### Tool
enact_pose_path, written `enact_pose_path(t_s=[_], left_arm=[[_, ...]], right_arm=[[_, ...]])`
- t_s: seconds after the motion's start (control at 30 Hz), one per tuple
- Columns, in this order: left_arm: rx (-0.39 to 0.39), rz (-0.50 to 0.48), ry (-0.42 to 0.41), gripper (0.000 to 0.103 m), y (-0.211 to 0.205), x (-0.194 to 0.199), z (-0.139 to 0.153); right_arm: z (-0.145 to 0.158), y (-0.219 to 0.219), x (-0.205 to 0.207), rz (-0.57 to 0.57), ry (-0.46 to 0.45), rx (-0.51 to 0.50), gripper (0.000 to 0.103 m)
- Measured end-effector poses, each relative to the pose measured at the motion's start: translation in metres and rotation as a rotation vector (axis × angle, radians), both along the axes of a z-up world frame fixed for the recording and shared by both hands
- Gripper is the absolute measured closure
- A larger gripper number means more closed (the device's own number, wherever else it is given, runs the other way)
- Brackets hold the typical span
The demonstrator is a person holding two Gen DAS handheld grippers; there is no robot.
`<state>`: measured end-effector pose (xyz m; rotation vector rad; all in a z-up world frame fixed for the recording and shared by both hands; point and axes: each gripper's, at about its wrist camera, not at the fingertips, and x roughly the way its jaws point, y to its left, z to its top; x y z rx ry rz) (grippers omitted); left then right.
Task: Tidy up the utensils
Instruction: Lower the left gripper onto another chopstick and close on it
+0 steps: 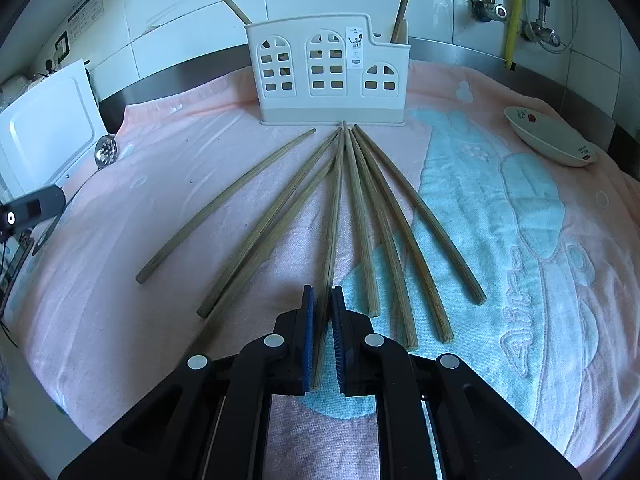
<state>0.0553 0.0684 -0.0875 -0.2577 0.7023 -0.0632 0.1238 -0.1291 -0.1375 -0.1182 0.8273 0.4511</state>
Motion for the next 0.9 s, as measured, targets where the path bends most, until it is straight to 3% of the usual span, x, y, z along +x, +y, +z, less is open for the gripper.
enact_pose_path(t_s=[0.27,0.53,0.9], left_arm=[[0.005,-0.111,0.058,0.062,-0.033,0.015,-0.023],[0.005,-0.119,0.113,0.078,-0.044,0.044,-0.041],[0.037,-0.078,0.153,0.085,-0.046,0.071,-0.053]], right_arm=[[0.014,-0.008,-0.007,-0.002,-0.033,0.029,0.096],[0.049,-0.02,-0.015,0.004,-0.111,0.071,0.097],[0.096,-0.028,-0.019,0.032,-0.206,0.125,0.096]])
